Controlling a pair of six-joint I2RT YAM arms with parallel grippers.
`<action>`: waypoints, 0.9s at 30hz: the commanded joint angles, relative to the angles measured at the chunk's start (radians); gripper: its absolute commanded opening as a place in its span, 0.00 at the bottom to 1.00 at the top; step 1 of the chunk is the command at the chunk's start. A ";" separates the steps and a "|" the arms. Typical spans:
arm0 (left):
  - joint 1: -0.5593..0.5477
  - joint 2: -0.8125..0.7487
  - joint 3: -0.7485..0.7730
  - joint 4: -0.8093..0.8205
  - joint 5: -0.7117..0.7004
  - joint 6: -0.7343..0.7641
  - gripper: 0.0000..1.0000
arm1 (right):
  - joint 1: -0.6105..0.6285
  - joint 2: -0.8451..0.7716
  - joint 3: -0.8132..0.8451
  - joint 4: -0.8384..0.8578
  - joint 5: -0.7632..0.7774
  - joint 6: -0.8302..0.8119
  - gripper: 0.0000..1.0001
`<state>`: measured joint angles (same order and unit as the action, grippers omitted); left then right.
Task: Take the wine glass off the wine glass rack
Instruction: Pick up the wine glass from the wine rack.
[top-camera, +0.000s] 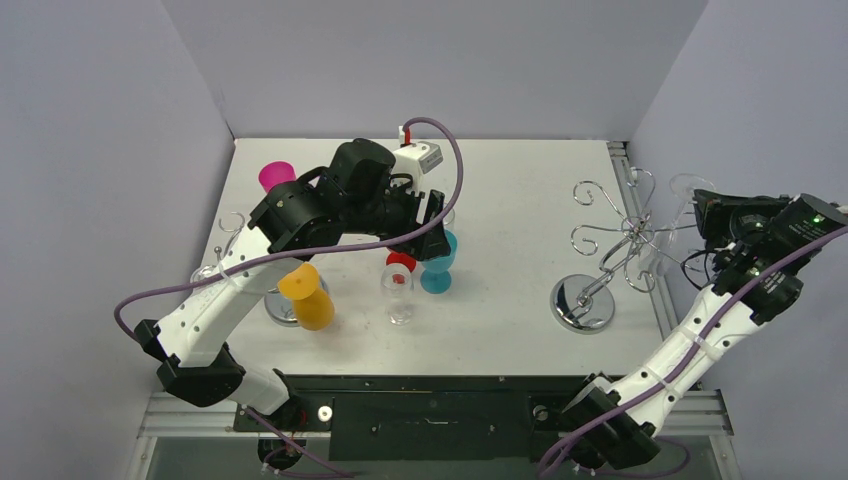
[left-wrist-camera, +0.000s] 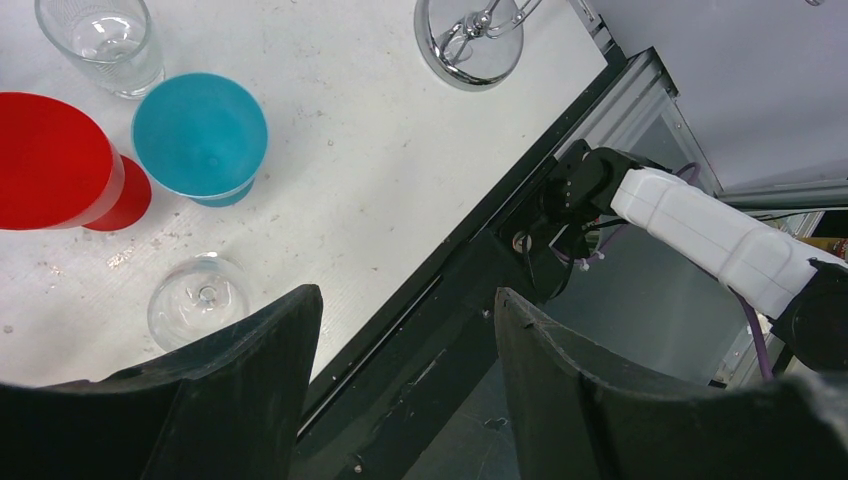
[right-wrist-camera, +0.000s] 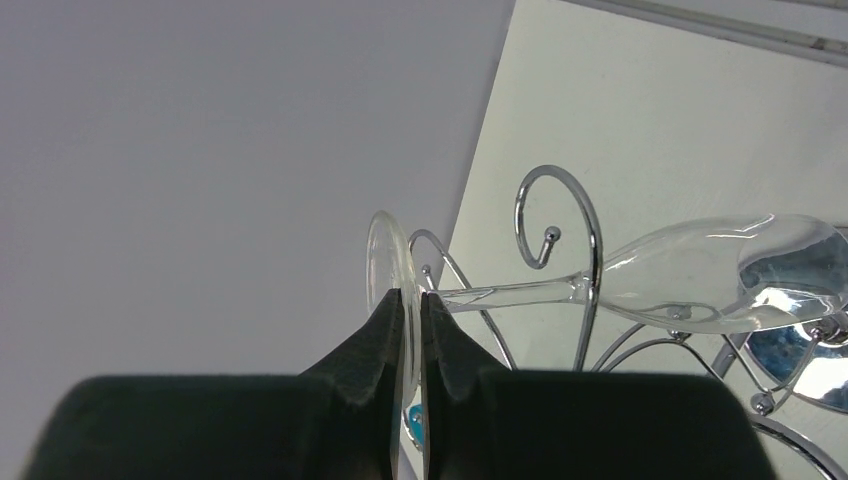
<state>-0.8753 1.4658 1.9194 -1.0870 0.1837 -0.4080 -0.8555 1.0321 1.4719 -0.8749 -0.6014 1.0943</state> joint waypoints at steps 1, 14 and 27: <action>-0.001 -0.017 0.023 0.057 0.007 -0.009 0.61 | 0.044 -0.019 -0.003 0.105 -0.012 0.046 0.00; -0.001 -0.015 0.035 0.049 -0.006 -0.013 0.61 | 0.095 0.001 -0.047 0.294 0.061 0.165 0.00; -0.001 0.021 0.086 0.059 -0.021 -0.033 0.62 | 0.151 0.041 -0.016 0.579 0.170 0.292 0.00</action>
<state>-0.8753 1.4734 1.9465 -1.0863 0.1780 -0.4252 -0.7204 1.0687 1.4040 -0.4976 -0.4820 1.3251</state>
